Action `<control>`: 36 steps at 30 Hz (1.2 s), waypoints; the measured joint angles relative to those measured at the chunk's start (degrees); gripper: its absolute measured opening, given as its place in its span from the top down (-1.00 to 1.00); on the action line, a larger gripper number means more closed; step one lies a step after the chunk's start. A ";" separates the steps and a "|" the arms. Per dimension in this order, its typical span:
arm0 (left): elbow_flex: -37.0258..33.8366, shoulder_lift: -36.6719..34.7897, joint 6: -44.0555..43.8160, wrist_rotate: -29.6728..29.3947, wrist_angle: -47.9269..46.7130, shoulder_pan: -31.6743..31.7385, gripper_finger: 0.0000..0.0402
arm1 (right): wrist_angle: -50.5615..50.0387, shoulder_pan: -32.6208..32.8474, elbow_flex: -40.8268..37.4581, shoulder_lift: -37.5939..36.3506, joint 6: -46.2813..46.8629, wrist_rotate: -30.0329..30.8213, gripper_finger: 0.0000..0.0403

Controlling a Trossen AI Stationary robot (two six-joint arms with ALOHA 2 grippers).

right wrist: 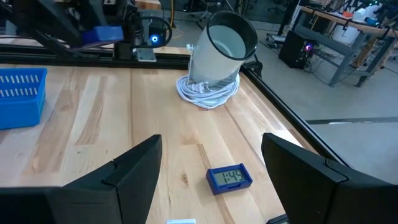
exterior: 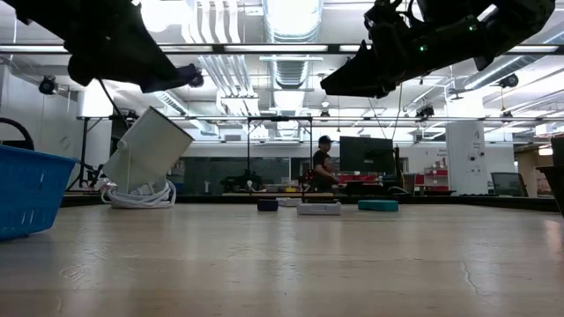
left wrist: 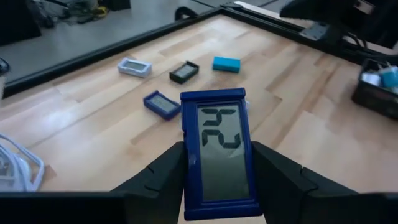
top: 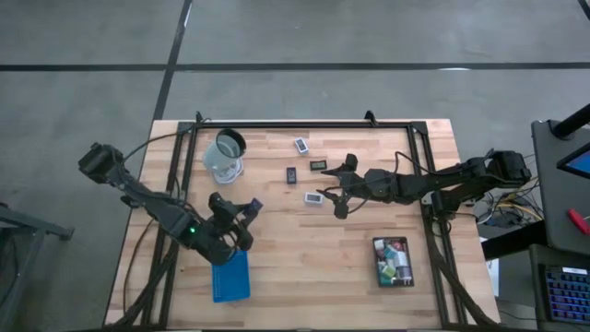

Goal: Pick & Place Office items
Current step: Put the bottom blue digital clock into the blue bin

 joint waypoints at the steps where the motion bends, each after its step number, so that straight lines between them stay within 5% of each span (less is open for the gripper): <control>1: 0.00 0.00 -0.43 0.36 -0.23 -0.45 0.17 | 0.00 0.00 0.00 0.00 -0.01 0.01 -0.36; 24: -1.84 1.74 -26.67 11.19 -11.39 -21.67 0.17 | 0.00 0.00 0.00 0.00 0.01 0.00 -0.36; 36: -1.86 7.23 -26.68 18.92 -7.16 -25.81 0.17 | 0.00 0.00 0.00 0.00 -0.01 0.02 -0.36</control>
